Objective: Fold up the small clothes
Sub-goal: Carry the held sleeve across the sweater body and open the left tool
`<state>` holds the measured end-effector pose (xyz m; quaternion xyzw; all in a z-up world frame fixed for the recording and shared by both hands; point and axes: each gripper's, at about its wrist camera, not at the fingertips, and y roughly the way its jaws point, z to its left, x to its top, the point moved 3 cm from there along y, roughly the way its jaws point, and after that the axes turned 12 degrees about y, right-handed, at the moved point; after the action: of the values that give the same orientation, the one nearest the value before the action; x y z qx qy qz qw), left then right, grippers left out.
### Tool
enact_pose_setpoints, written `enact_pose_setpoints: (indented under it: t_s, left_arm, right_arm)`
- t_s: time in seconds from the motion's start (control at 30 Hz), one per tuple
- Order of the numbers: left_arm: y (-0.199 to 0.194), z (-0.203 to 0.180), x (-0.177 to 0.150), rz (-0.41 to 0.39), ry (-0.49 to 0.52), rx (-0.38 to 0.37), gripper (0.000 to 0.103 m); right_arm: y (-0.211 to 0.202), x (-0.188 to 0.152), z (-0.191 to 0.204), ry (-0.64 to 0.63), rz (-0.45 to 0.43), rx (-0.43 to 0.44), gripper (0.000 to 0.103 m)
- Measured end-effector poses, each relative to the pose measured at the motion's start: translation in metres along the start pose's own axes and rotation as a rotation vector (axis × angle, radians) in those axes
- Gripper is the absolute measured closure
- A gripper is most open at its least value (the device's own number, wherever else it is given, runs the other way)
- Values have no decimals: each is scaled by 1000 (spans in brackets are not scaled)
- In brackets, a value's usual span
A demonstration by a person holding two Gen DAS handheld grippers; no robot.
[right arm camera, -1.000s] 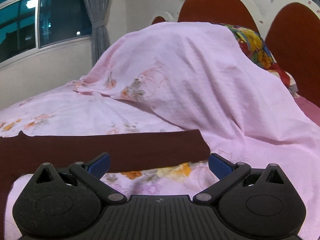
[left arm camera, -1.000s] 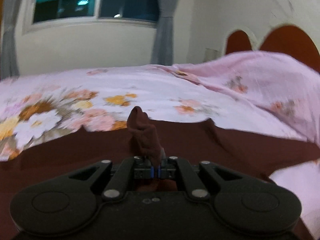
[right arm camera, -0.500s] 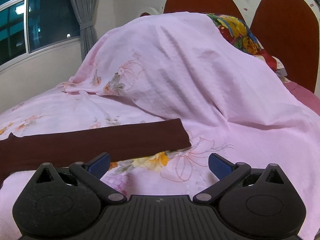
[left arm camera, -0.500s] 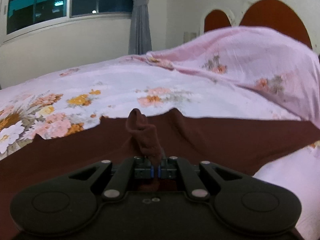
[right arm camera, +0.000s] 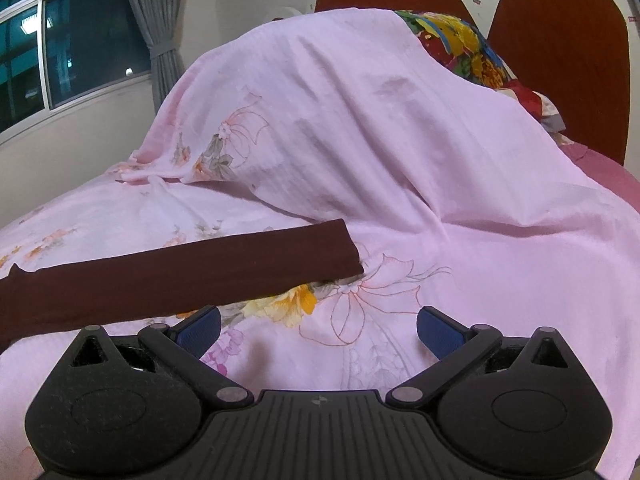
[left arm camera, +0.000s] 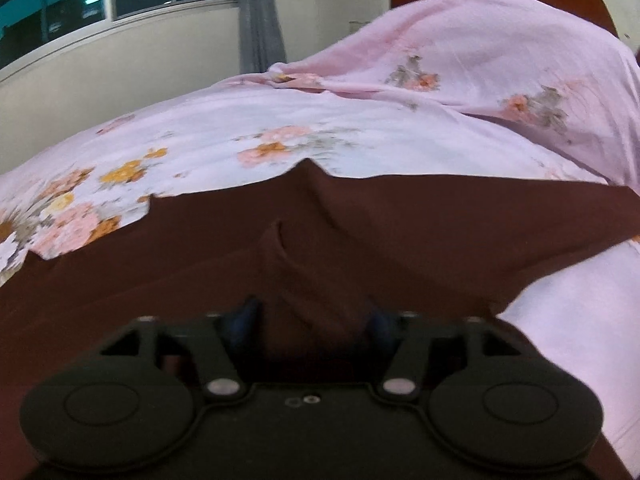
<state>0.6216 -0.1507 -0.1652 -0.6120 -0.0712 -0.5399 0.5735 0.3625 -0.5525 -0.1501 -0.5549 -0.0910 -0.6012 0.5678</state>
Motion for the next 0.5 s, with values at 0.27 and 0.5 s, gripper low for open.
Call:
enact_pose_setpoints:
  t_s: [0.27,0.5]
  left_arm:
    - [-30,2,5,-118,-113,-54,45]
    - [-152,66,-69,-177,-180,199,45]
  right_arm:
    - [-8,4,0,-2,-15,6,0]
    - [-18,15,-4,3,-36,5,0]
